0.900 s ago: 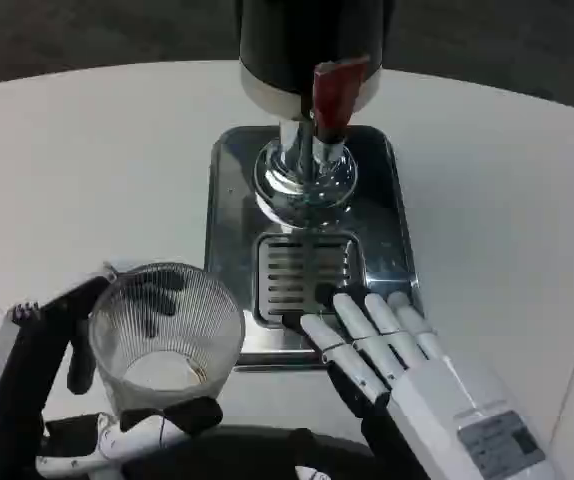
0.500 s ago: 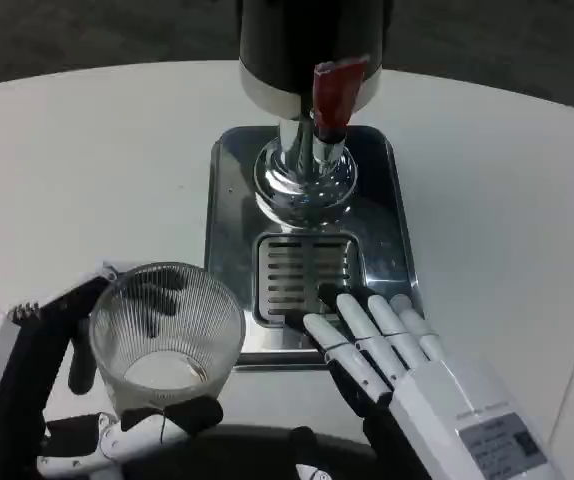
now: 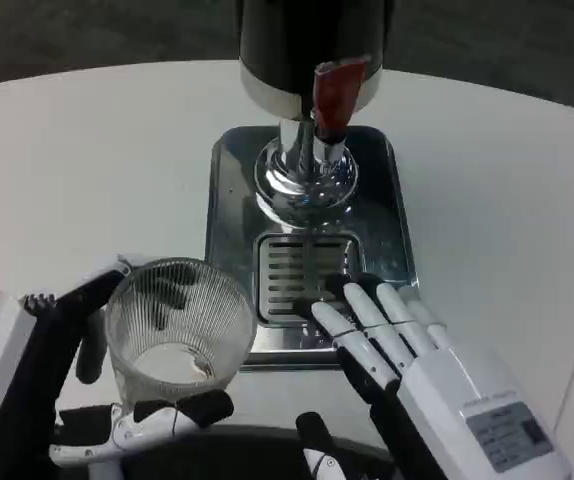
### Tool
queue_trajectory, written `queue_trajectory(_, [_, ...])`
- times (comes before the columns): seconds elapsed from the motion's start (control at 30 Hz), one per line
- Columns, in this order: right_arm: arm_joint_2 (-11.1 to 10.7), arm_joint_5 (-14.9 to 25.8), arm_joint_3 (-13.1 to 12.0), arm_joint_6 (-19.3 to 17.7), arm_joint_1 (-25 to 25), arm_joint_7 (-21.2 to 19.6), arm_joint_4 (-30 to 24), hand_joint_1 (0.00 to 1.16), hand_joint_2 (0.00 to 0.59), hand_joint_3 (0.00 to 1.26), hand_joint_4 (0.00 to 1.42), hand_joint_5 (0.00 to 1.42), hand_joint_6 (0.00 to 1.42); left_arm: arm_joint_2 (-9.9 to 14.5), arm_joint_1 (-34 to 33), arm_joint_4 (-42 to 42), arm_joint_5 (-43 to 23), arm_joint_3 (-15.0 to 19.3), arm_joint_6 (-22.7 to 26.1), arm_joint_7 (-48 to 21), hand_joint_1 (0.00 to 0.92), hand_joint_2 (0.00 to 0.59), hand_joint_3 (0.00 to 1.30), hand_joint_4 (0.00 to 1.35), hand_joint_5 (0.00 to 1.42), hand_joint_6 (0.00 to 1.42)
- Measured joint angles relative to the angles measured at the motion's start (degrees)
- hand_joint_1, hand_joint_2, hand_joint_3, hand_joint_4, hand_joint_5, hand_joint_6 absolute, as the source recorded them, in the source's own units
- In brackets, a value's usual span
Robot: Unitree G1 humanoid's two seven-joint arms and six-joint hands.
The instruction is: Grasp the cup under the faucet to collect the drink, then remove the cup.
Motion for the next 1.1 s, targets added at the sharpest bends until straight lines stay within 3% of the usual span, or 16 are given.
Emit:
queue_trajectory(0.43, [3.18,-1.76,0.3,0.87,0.13,1.19,-0.01,0.36,0.506,0.15,0.06,0.03,0.06,1.58,-14.32,15.93,6.42,-0.91,-1.3,7.27,0.5,0.101,0.99,1.11,1.2,1.32])
queue_trajectory(0.7, [3.64,-2.16,-0.47,1.1,1.64,1.21,-0.53,0.37,0.506,0.15,0.06,0.04,0.06,4.75,-25.98,32.25,11.59,-5.55,-3.28,14.41,0.501,0.101,0.99,1.11,1.2,1.32])
queue_trajectory(1.1, [4.27,-2.27,-1.16,1.62,3.48,1.29,-2.64,0.39,0.512,0.16,0.08,0.05,0.08,4.72,-41.99,52.27,18.06,-16.59,-2.5,24.64,0.501,0.099,1.0,1.11,1.21,1.34])
